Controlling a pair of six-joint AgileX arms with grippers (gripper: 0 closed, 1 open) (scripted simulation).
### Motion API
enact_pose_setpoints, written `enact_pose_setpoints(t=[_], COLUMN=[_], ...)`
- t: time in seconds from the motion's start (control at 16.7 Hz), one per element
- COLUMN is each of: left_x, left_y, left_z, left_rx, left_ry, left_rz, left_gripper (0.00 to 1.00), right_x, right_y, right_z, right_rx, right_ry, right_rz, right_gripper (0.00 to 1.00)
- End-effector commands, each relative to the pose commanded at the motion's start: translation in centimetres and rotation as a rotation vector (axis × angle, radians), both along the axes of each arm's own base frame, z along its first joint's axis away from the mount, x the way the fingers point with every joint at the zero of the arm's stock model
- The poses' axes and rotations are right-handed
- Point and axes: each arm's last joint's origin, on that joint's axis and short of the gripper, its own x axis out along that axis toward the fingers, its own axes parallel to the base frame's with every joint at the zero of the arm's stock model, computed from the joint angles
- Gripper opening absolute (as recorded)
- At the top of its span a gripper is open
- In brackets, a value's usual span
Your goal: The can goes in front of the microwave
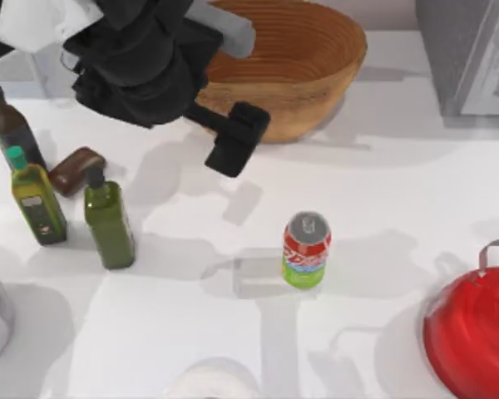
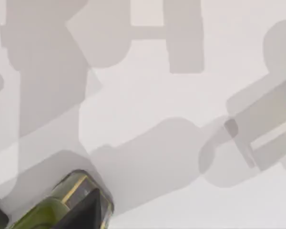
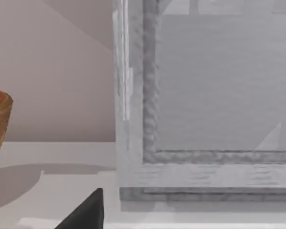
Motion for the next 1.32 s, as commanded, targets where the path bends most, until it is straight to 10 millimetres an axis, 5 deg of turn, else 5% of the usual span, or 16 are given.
enact_pose_setpoints(t=[0.3, 0.54, 1.02, 1.32], left_x=[2.1, 1.8, 1.7, 1.7], left_y=[-8.9, -13.2, -13.9, -14.1], left_z=[-4.3, -7.0, -7.7, -11.1], left_rx=[0.135, 0.199, 0.211, 0.211], left_ry=[0.192, 0.267, 0.280, 0.280], left_rz=[-0.144, -0.213, -0.224, -0.228], left_gripper=[1.00, 1.00, 1.00, 1.00], right_x=[0.0, 0.0, 0.0, 0.0], right_y=[0.0, 0.0, 0.0, 0.0], right_z=[0.0, 0.0, 0.0, 0.0], right_rx=[0.000, 0.000, 0.000, 0.000], right_ry=[0.000, 0.000, 0.000, 0.000], right_rz=[0.000, 0.000, 0.000, 0.000], right_gripper=[1.00, 1.00, 1.00, 1.00])
